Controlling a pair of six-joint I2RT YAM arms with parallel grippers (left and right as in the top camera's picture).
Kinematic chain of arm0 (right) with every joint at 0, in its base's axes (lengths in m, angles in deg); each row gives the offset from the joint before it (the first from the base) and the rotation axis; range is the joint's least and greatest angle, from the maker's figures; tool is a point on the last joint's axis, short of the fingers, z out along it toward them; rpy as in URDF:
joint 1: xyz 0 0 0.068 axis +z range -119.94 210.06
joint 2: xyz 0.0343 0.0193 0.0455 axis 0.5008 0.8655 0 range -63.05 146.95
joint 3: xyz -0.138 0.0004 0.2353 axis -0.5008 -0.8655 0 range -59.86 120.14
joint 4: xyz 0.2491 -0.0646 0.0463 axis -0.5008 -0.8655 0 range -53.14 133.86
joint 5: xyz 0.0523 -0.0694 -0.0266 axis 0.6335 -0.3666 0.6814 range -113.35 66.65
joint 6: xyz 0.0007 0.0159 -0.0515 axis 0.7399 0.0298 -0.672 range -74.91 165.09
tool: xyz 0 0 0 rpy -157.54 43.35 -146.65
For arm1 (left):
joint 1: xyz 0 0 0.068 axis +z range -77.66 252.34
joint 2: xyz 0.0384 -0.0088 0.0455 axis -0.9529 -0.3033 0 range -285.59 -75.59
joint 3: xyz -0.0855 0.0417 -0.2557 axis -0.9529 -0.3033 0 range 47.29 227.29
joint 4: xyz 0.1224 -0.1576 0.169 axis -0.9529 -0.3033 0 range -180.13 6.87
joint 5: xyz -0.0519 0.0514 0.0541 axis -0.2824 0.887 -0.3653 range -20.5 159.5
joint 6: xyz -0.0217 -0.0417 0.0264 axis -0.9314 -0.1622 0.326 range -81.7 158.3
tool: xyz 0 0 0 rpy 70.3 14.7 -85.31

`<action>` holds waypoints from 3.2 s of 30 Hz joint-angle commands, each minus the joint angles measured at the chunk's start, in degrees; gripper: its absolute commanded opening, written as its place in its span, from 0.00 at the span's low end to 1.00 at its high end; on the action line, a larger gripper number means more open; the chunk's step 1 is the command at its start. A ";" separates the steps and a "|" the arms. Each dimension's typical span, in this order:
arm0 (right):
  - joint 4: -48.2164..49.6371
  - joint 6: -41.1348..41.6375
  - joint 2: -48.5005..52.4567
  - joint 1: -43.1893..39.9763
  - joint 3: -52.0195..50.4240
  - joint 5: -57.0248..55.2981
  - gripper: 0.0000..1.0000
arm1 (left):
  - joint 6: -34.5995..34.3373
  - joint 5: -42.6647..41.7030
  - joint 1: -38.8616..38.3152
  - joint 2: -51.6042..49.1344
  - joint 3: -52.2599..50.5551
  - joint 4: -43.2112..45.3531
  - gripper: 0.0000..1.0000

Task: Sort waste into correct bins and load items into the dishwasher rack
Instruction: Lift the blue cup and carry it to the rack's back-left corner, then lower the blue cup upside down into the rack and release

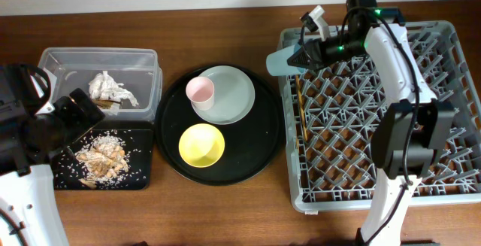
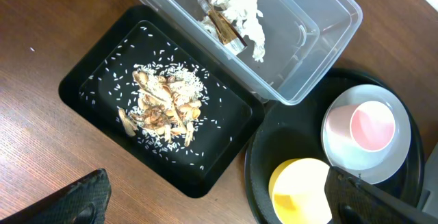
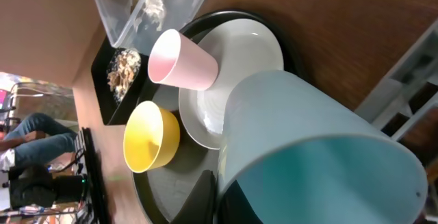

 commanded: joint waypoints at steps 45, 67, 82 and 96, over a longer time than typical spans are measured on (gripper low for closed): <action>3.04 -3.50 5.55 -1.11 -0.20 -7.50 0.04 | -0.52 -0.04 0.13 -0.17 0.50 0.11 0.99; 6.91 8.17 -5.95 2.10 1.75 -14.23 0.04 | -0.52 -0.04 0.13 -0.17 0.50 0.13 0.99; 18.05 19.52 -3.23 8.85 0.22 -41.44 0.05 | -0.52 -0.04 0.13 -0.17 0.50 0.11 0.99; 11.50 19.54 -5.84 8.96 -0.15 -44.98 0.04 | -0.52 -0.04 0.13 -0.17 0.50 0.11 0.99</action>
